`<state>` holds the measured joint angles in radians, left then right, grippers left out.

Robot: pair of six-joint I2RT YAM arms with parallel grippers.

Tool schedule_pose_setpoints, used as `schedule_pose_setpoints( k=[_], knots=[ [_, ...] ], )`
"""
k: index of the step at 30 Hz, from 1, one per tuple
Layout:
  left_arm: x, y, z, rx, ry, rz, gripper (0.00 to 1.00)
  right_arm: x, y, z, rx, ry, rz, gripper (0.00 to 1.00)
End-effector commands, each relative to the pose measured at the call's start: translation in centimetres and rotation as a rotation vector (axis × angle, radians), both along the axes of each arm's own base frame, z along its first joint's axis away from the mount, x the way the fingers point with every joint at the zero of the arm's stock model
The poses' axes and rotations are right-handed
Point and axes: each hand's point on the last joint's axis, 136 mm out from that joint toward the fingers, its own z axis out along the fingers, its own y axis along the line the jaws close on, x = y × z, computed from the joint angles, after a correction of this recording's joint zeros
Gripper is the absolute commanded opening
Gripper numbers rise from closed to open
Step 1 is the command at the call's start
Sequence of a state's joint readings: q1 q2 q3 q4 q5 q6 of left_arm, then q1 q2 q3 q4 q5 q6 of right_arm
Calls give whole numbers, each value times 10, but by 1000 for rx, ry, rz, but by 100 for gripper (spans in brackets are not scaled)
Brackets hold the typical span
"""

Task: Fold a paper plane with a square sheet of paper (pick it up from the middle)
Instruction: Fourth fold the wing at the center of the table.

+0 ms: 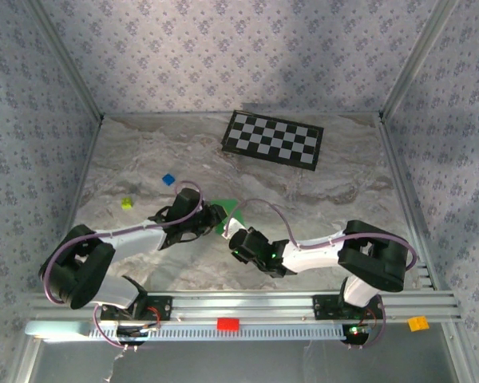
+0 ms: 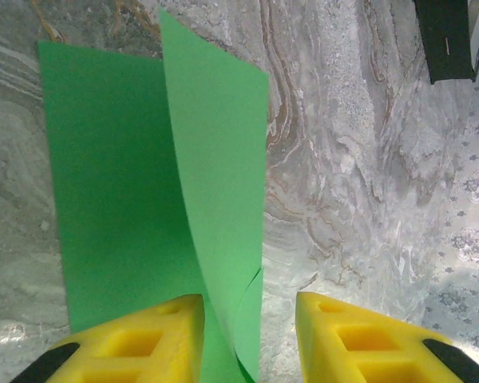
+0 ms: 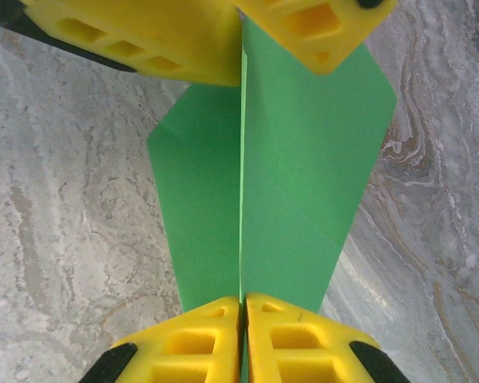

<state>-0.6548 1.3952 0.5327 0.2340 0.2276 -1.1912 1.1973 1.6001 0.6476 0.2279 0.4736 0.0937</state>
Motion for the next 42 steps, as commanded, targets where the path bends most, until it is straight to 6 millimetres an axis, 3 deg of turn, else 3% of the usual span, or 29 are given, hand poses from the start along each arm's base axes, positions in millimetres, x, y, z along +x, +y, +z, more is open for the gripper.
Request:
schedule_pose_setpoints(
  k=[1, 6, 10, 22, 37, 42],
  knots=[
    [6, -1, 2, 5, 3, -6, 29, -1, 0, -1, 27, 15, -8, 11],
    [7, -1, 5, 13, 12, -10, 8, 1, -6, -3, 17, 11, -31, 18],
    [5, 1, 7, 31, 19, -21, 0, 4, -15, -7, 7, 14, -54, 23],
    [4, 1, 6, 32, 28, -20, 0, 4, -10, -5, 23, 31, -22, 20],
    [3, 0, 3, 30, 36, -24, 0, 5, 2, 1, 60, 24, -5, 25],
    [4, 0, 4, 28, 34, -20, 0, 4, 0, -3, 44, 35, -3, 21]
  ],
)
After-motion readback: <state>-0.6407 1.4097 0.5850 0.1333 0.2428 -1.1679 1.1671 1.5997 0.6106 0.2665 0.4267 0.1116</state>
